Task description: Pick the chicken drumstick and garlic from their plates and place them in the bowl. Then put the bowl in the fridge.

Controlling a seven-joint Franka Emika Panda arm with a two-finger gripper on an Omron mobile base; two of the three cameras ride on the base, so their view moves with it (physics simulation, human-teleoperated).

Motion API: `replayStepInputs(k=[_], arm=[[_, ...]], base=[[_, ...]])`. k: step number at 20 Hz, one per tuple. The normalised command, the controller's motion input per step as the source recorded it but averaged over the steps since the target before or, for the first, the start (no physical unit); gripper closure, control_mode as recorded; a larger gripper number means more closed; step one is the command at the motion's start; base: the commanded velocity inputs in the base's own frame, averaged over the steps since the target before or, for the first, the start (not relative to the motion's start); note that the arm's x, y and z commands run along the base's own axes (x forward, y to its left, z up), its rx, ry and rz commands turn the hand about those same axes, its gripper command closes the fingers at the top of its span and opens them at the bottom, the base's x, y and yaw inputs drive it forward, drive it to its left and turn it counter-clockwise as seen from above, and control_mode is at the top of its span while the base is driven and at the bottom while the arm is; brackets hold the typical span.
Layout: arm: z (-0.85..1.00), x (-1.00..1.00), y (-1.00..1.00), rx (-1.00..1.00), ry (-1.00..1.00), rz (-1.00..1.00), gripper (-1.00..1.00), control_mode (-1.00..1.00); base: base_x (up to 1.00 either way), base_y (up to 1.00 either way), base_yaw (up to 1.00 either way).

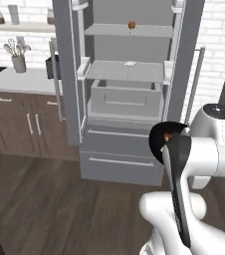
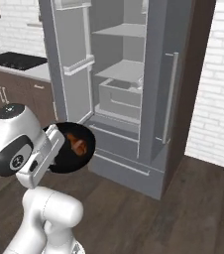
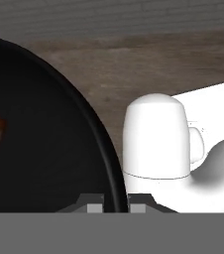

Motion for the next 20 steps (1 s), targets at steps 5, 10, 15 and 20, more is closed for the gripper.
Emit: replayStepInputs(k=[5,10,15,20], arm=[[0.00,0.00,0.00,0.00,0.00,0.00,1.00,1.00],[0.00,0.00,0.00,0.00,0.00,0.00,1.00,1.00],[0.00,0.00,0.00,0.00,0.00,0.00,1.00,1.00],[0.00,0.00,0.00,0.00,0.00,0.00,1.00,1.00]], base=[[1.00,0.13,0.13],[1.00,0.53,-0.03],[0.88,0.04,-0.15],[0.58,-0.09,-0.16]])
